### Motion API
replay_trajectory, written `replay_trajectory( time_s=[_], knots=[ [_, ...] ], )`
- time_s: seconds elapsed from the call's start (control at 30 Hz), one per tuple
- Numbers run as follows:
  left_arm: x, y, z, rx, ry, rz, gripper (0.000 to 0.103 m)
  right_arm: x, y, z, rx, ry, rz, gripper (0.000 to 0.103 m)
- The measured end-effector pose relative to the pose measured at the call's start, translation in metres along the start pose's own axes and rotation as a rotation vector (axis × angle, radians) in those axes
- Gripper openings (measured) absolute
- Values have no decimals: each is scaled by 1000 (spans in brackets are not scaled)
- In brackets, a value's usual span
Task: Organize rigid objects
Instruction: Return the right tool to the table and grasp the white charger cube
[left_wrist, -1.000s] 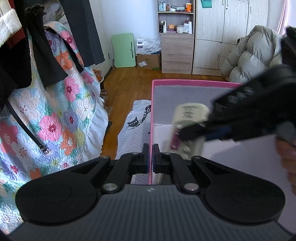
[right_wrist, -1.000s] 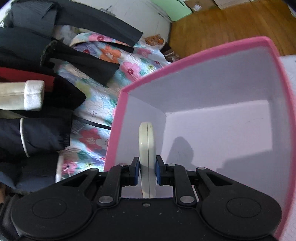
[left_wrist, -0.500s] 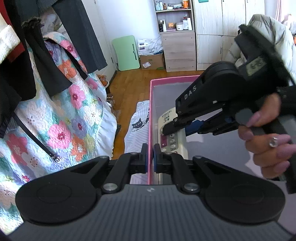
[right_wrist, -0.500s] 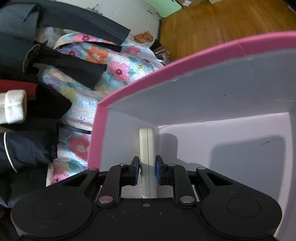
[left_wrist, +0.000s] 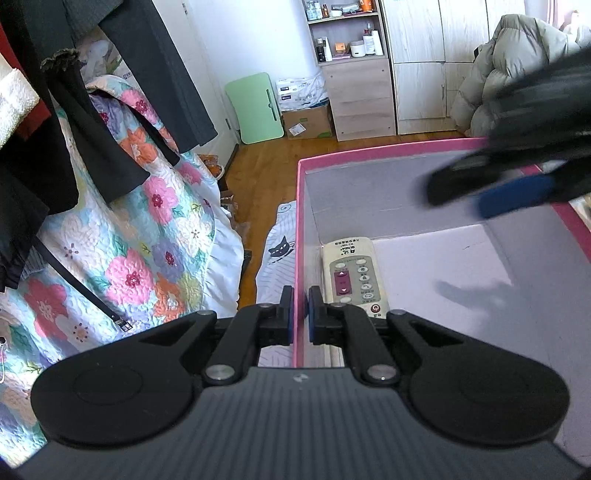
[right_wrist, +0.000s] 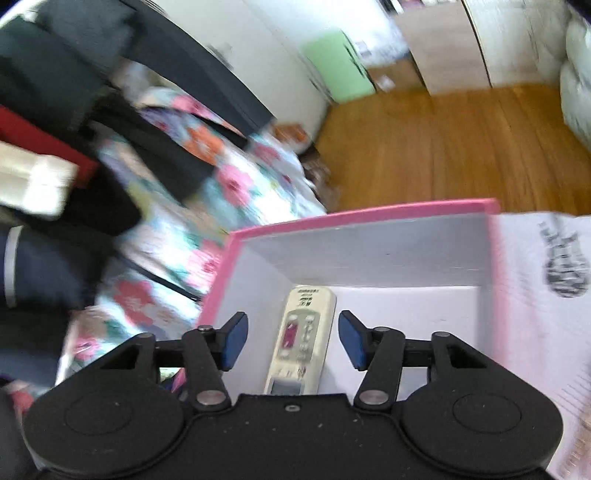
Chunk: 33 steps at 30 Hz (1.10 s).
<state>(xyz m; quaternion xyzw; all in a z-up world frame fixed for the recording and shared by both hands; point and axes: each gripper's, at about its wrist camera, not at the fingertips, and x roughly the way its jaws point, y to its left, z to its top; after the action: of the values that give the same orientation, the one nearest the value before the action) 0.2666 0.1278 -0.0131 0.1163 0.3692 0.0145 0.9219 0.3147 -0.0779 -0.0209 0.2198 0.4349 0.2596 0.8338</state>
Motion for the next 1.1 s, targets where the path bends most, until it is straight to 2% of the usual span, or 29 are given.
replay_trajectory(
  time_s=[0.17, 0.27, 0.4, 0.5, 0.63, 0.7, 0.87, 1.1],
  knots=[
    [1, 1, 0, 0, 2, -2, 6, -96, -34, -33, 8, -117, 33, 62],
    [1, 2, 1, -3, 6, -6, 6, -136, -65, -51, 21, -167, -38, 62],
    [-1, 4, 1, -18, -7, -4, 6, -161, -103, -80, 26, -141, -168, 62],
    [-4, -1, 0, -4, -32, 19, 6, -162, -118, -100, 9, -108, -242, 62],
    [-3, -3, 1, -7, -31, 32, 6, -152, -127, -116, -13, -118, -311, 62],
    [-4, -5, 0, -3, -35, 38, 6, -141, -123, -117, -54, -136, -349, 63],
    [-7, -8, -1, 13, -40, 49, 6, -113, -118, -110, -187, -180, -505, 67],
    [-6, -5, -1, -13, -36, 28, 6, -90, -116, -110, -269, -184, -586, 69]
  ],
)
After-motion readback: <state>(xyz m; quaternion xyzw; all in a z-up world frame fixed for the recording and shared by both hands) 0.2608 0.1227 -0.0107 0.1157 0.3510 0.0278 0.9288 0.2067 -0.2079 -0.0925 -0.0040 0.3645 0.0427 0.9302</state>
